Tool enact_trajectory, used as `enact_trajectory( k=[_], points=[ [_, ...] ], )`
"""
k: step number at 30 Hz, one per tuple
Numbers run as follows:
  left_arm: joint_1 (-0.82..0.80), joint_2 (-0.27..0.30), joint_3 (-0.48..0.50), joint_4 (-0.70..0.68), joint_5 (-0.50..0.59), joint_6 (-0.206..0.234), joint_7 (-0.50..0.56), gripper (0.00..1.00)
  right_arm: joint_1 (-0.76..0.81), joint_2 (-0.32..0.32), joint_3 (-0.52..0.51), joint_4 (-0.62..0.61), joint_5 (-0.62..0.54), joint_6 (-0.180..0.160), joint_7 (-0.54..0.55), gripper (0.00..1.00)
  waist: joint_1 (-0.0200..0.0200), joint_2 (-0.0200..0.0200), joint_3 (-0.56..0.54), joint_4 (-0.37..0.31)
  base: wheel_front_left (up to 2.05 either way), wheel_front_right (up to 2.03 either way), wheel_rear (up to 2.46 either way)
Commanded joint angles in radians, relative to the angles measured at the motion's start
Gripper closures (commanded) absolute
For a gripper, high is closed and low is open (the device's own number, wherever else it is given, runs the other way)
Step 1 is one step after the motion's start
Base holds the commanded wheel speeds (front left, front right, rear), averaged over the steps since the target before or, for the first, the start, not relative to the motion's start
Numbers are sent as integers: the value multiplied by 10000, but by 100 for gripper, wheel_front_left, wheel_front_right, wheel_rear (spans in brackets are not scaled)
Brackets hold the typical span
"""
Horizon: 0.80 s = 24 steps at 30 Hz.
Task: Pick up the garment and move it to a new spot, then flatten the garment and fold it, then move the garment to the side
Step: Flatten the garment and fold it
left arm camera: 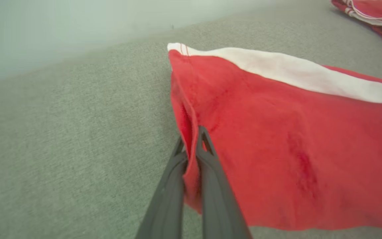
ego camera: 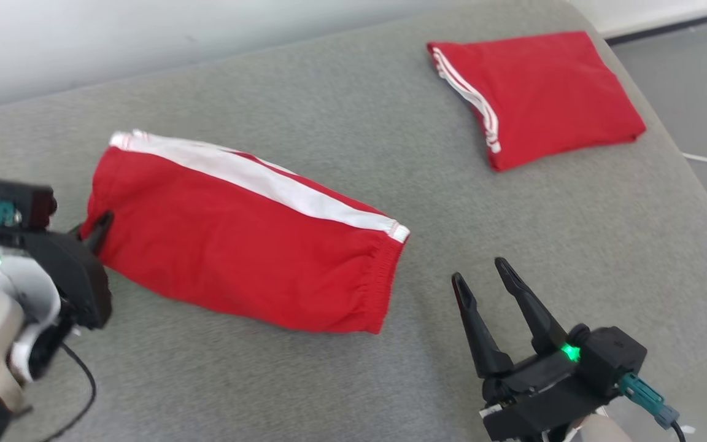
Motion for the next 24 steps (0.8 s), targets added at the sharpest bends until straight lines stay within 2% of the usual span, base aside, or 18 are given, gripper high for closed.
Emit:
enact_trajectory(
  k=[1, 5, 9, 19, 24],
  points=[
    [486, -26, 113, -317, 129, 340, -499, 100, 211, -44, -101, 34, -98, -23, -40, 0, 0, 1, -451, 522, 0, 0, 0],
    [1325, -13, 293, -1093, 192, 1120, -1484, 100, 450, -41, -311, 78, -102, -23, -41, 0, 0, 1, -729, 968, 0, 0, 0],
    [2207, -52, 396, -1820, 75, 1706, -2137, 100, 674, -52, -421, 114, -148, -23, -40, 0, 0, 1, -915, 1409, 0, 0, 0],
    [3788, -386, 440, -2873, -307, 2478, -2949, 100, 1176, -81, -858, 280, -269, -23, -40, 0, 0, 1, -1231, 2231, 0, 0, 0],
    [4261, -649, 599, -2929, -312, 2685, -3512, 100, 1269, -73, -991, 447, -342, -23, -40, 0, 0, 1, -1276, 2448, 0, 0, 0]
  ],
)
